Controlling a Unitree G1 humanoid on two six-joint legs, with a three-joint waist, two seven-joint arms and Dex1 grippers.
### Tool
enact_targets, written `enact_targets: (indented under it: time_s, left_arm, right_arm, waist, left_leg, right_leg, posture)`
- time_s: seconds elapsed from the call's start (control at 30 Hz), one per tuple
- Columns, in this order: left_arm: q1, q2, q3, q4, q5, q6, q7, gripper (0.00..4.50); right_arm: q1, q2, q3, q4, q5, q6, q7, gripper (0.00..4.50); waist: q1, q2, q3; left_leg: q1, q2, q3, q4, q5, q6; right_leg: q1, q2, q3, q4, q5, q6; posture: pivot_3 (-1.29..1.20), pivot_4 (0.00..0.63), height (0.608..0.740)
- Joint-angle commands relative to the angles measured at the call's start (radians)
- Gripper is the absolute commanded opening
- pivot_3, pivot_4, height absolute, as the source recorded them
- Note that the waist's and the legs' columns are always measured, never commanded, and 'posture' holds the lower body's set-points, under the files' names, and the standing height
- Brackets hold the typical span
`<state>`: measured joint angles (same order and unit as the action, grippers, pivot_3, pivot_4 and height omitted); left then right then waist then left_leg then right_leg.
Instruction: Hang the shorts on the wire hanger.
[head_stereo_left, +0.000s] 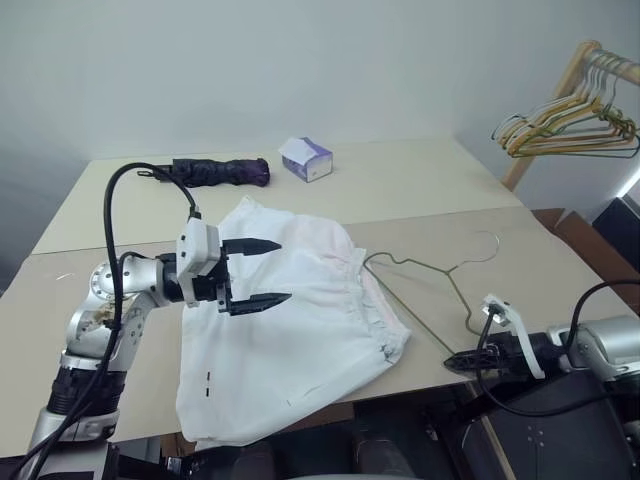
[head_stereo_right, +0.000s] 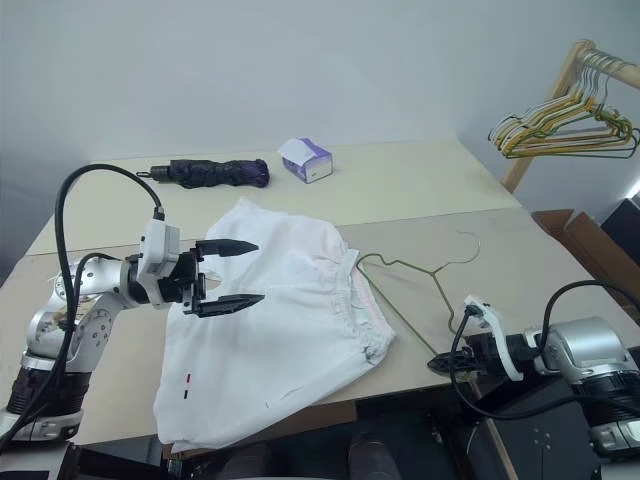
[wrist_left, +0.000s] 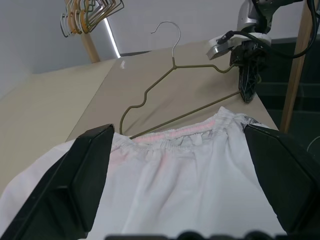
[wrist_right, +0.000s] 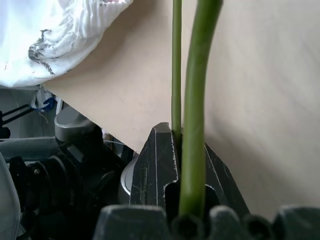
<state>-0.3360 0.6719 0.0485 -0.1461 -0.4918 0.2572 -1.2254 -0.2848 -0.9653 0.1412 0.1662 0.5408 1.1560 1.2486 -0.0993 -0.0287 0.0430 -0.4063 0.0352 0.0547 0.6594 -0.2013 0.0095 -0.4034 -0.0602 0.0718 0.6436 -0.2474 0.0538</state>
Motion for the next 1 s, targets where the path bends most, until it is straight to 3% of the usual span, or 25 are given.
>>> enact_targets:
  time_s: [0.03,0.3,0.43,0.53,1.0]
  left_arm:
    - [-0.003,0.013,0.02,-0.032,-0.008,-0.017,0.009,4.46]
    - [-0.003,0.016,0.019,-0.031,-0.004,-0.022,0.014,4.46]
    - [-0.004,0.017,0.014,-0.029,0.001,-0.026,0.017,4.46]
    - [0.0,0.021,0.016,-0.037,0.0,-0.026,0.021,4.46]
    - [0.025,0.047,0.036,-0.055,0.01,-0.048,0.048,4.46]
  right_arm:
    - [-0.025,-0.04,-0.014,-0.012,0.012,-0.026,0.051,0.0]
    - [-0.045,-0.074,0.059,-0.021,-0.011,-0.04,0.131,0.0]
    - [-0.151,-0.016,0.156,0.077,-0.073,-0.035,0.125,0.0]
    - [-0.227,0.039,0.15,0.179,-0.089,-0.055,0.113,0.0]
    - [-0.391,0.078,0.352,0.382,-0.222,-0.174,0.355,0.0]
  waist:
    - [0.005,0.0,0.0]
    - [0.01,0.0,0.0]
    - [0.003,0.0,0.0]
    - [0.004,0.0,0.0]
    - [0.058,0.0,0.0]
  left_leg:
    - [0.0,0.0,0.0,0.0,0.0,0.0]
    - [0.0,0.0,0.0,0.0,0.0,0.0]
    - [0.0,0.0,0.001,0.0,0.0,0.0]
    - [0.0,0.0,0.0,0.0,0.0,0.0]
    - [-0.001,0.0,0.001,0.0,0.0,0.0]
  right_leg:
    - [0.0,0.0,0.0,0.0,0.0,0.0]
    - [0.0,0.0,0.0,0.0,0.0,0.0]
    - [0.0,0.0,0.0,0.0,0.0,-0.001]
    - [0.0,0.0,0.0,0.0,0.0,-0.001]
    - [-0.002,0.0,-0.001,0.0,0.0,0.0]
  posture:
    - [-0.04,0.011,0.74]
    - [-0.04,0.011,0.74]
    - [-0.02,0.011,0.74]
    - [-0.01,0.009,0.74]
    - [0.05,0.0,0.74]
